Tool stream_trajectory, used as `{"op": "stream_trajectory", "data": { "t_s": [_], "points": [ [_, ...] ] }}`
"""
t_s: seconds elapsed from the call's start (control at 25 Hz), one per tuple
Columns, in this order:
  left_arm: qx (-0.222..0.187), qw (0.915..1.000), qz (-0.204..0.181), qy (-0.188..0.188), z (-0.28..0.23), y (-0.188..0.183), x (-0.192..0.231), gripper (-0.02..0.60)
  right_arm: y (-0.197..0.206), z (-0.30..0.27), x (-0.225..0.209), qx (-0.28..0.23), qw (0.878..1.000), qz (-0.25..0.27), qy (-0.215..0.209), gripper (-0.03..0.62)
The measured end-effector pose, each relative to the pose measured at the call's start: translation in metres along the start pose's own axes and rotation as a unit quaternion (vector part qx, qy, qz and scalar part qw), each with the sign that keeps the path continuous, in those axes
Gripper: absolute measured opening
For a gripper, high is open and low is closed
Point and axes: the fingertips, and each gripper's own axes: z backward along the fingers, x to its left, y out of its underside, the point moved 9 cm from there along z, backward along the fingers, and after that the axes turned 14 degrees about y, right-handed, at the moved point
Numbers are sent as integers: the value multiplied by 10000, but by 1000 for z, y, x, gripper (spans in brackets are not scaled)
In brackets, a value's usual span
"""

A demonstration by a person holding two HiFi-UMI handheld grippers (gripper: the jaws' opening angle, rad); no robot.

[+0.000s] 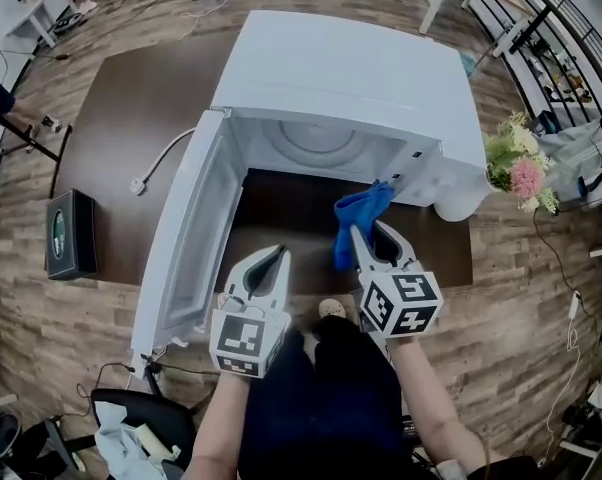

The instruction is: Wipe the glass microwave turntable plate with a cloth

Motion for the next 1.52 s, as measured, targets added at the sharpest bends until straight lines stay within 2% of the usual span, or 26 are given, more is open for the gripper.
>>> {"op": "stream_trajectory", "data": {
  "t_s": [0.16,0.28,0.48,0.56,0.64,0.72,0.84,1.0,1.16,1.24,1.52],
  "points": [
    [-64,10000,5,-8,-7,2,10,8,2,-19,11,36,9998,178,-114,98],
    [-111,9999,89,13,-14,8,17,8,1,-36,18,111,9984,497,-227,98],
    [-209,9996,173,32,-31,17,25,8,-8,-64,25,-35,9944,1047,-149,98],
    [-194,9998,79,68,-38,20,24,8,-16,-74,26,-150,9909,1335,-82,98],
    [-122,9998,-120,73,-42,23,24,8,-27,-84,31,-310,9825,1835,-18,97],
    [-96,9996,-272,20,-46,27,25,8,-40,-97,38,-486,9680,2460,-43,94],
    [-301,9992,-243,-79,-50,30,32,8,-57,-124,50,-589,9397,3367,-117,92],
    [-435,9986,-182,-257,-53,28,44,8,-71,-161,63,-708,9039,4217,-108,90],
    [-580,9969,-200,-484,-59,23,56,8,-82,-195,74,-1113,8540,5083,36,89],
    [-646,9960,-176,-591,-60,23,60,8,-87,-215,78,-1234,8335,5383,145,89],
    [-642,9947,-238,-767,-63,24,62,8,-104,-272,85,-1321,7893,5992,235,89]
  ]
}}
